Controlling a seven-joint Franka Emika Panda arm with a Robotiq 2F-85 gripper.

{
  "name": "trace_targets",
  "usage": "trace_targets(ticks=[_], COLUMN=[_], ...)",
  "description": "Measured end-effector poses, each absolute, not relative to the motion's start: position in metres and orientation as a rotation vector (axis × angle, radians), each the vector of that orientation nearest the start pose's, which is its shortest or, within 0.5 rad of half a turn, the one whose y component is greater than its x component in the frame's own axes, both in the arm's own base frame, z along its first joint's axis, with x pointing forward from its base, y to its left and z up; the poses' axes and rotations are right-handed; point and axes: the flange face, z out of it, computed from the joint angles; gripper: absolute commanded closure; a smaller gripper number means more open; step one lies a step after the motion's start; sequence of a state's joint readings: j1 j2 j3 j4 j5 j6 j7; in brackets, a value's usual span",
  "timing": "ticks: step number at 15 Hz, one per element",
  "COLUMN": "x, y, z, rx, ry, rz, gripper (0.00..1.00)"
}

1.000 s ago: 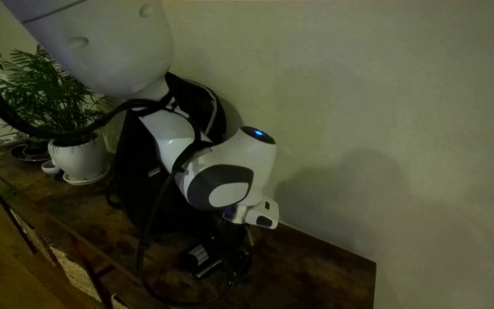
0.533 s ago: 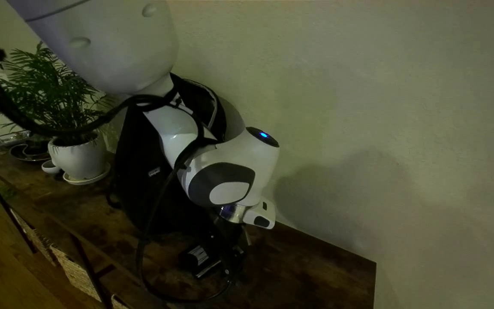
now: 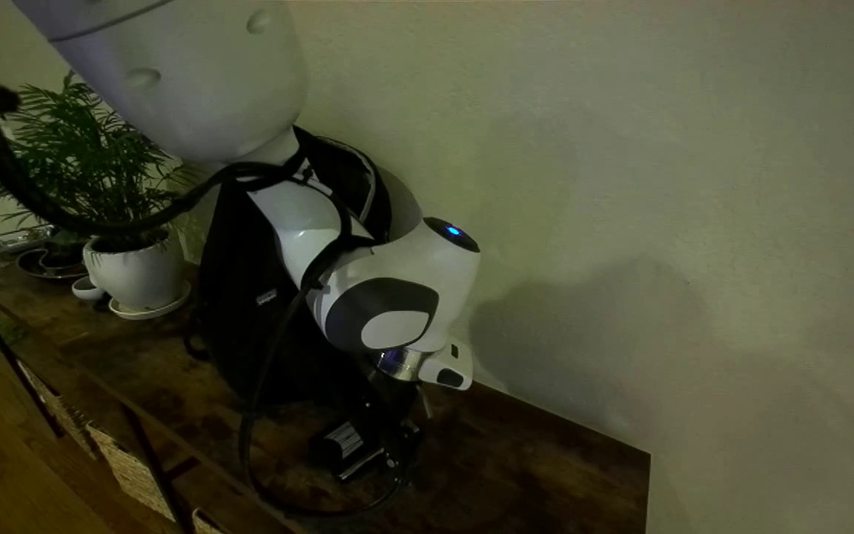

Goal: Pick up the wallet from the table and put it in the black bag.

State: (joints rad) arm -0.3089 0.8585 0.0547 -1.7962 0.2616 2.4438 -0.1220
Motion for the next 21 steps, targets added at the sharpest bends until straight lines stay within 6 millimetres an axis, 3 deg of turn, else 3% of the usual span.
trace_targets(ticks=[4,6,10,17,21], x=[0.593,0.595,0.600,0.610,0.613], y=[-0.148,-0.143,-0.137,-0.142,-0.147], z=[0.043,0.037,0.032,0.045,0.052], rx=[-2.848,-2.842,-2.835,-2.842,-2.840], ry=[0.513,0.502,0.487,0.465,0.451], rz=[0.274,0.289,0.289,0.244,0.220], gripper=[0.00,0.28,0.55,0.97,1.00])
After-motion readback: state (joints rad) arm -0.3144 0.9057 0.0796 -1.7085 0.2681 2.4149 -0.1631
